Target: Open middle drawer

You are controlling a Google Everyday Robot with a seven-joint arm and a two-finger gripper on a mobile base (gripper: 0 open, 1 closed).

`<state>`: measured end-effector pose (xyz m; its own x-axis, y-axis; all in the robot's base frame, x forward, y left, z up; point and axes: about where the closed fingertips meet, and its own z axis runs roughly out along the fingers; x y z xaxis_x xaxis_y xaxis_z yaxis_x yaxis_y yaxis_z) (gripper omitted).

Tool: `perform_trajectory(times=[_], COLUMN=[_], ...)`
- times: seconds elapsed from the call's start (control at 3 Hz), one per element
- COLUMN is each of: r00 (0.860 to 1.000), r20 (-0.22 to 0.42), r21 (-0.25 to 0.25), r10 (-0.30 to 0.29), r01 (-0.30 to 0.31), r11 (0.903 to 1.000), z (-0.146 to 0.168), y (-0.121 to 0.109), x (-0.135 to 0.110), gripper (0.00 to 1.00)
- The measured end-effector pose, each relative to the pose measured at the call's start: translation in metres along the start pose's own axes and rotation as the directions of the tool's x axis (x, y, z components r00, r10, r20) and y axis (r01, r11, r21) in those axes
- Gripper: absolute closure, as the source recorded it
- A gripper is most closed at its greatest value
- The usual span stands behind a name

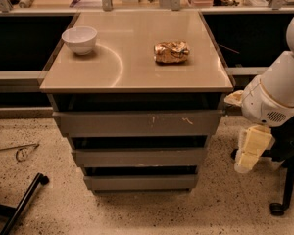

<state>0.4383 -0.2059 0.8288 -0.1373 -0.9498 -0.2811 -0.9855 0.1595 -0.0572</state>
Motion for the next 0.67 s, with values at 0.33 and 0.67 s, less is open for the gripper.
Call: perform_trajectory(times=[0.33, 0.67], r00=[1.000, 0.999], r20=[-0.009, 0.032], r21=[-0.008, -0.043], r10=[-0.007, -0.009], r01=[0.007, 0.010], r11=[0.9999, 0.9990], z=[0.009, 0.048], y=[0.000, 0.007], x=[0.000, 0.006], gripper=[0.00, 0.00])
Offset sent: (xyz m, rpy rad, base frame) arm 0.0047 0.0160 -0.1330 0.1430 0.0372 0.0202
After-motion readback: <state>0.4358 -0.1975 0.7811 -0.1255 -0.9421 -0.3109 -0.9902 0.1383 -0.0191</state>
